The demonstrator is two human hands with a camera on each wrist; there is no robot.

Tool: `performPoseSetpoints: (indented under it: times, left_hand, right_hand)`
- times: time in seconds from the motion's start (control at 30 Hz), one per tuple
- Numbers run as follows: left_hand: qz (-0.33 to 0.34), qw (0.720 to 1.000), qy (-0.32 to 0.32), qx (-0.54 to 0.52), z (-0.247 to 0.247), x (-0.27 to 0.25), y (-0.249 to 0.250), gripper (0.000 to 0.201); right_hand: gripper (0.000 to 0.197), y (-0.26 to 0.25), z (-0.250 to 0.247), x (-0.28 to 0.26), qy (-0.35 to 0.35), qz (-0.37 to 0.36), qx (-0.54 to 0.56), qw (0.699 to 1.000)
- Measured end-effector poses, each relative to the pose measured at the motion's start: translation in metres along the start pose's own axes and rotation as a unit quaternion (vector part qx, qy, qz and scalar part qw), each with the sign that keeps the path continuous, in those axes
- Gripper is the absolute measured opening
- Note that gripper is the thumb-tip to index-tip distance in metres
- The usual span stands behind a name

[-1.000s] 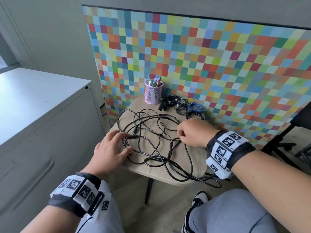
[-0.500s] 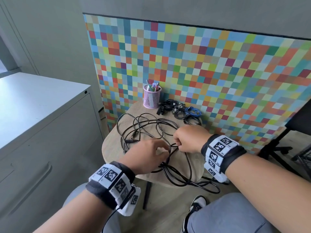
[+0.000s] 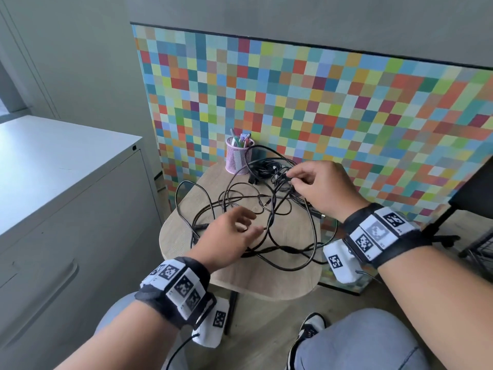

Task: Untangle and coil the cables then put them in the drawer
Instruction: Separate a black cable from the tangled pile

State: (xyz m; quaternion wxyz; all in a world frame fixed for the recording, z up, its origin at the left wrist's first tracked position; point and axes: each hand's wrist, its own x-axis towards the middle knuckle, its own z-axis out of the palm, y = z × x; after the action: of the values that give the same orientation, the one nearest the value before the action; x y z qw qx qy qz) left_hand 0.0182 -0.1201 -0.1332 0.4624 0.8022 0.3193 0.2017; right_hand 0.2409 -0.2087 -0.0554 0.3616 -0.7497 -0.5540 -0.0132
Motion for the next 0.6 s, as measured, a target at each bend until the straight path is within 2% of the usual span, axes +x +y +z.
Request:
performPoseSetpoints:
  times: [0.1,0.17,0.23,0.37,0.43,0.53,0.6]
  left_hand:
    - [0.006,0.996,0.022,-0.088,-0.002,0.004,0.014,0.033]
    - [0.025,0.995,0.041,-0.092,0.002,0.008,0.02,0.027]
    - [0.032,0.989,0.065,-0.127,0.005,0.01,0.023,0.019]
    - [0.002,0.973,0.06,-0.222,0.004,0.013,0.029,0.025]
    - [-0.019,0.968,0.066,-0.241,0.003,0.011,0.024,0.025]
    - [-0.045,0.966,0.081,-0.24,0.002,0.007,0.01,0.022]
    - [-0.053,0.967,0.088,-0.235,0.003,0.004,0.006,0.019]
  right_hand:
    - [0.014,-0.016,0.004,-0.008,-0.032,-0.065,-0.009,0.997]
    - [0.013,-0.026,0.008,-0.012,-0.053,-0.101,-0.016,0.993]
    - [0.013,-0.031,0.01,-0.012,-0.047,-0.102,0.013,0.994]
    - [0.014,-0.026,0.009,-0.01,-0.011,-0.04,0.074,0.996]
    - [0.015,-0.024,0.002,-0.008,0.038,0.018,0.123,0.991]
    - [0.016,-0.022,-0.019,-0.004,0.118,0.111,0.234,0.959]
    - [0.013,-0.018,-0.028,-0.003,0.122,0.148,0.278,0.941]
